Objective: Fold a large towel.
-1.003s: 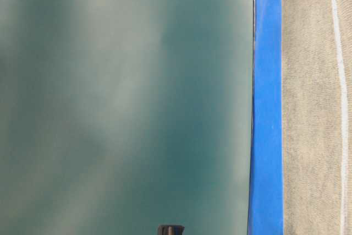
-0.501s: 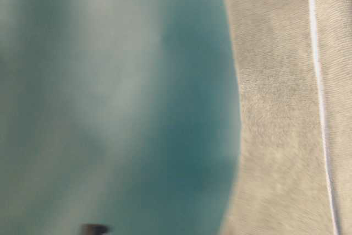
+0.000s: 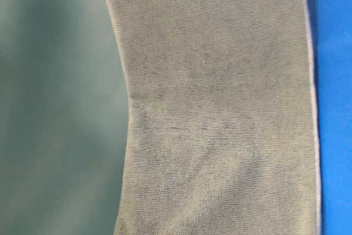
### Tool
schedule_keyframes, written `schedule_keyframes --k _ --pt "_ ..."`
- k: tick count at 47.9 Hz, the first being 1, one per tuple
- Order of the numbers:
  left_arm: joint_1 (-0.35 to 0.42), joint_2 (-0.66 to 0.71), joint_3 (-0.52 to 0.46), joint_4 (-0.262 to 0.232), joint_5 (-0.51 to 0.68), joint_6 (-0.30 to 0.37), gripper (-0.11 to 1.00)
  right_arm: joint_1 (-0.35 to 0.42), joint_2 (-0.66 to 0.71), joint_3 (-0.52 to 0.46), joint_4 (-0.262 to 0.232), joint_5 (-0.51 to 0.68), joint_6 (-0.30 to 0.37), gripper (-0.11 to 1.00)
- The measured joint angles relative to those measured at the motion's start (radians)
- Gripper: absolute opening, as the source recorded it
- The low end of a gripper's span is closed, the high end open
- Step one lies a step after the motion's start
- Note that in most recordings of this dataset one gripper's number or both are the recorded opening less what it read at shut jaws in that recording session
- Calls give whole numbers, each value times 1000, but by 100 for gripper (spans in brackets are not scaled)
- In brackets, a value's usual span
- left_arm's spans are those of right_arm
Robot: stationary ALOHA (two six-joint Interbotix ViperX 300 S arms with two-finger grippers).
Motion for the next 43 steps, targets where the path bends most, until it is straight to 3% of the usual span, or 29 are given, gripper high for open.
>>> schedule_keyframes --k 6,12,26,43 --pt "-58 0 0 2 -12 -54 3 -21 31 -2 -29 -28 15 2" --pt "-179 8 0 0 -87 -94 3 -109 80 -8 -71 -103 35 2" --pt "-457 107 -44 0 -350 -58 3 -336 265 -92 -87 -342 38 2" --pt "-644 339 -224 2 -439 29 3 -350 634 -371 -86 -482 37 2"
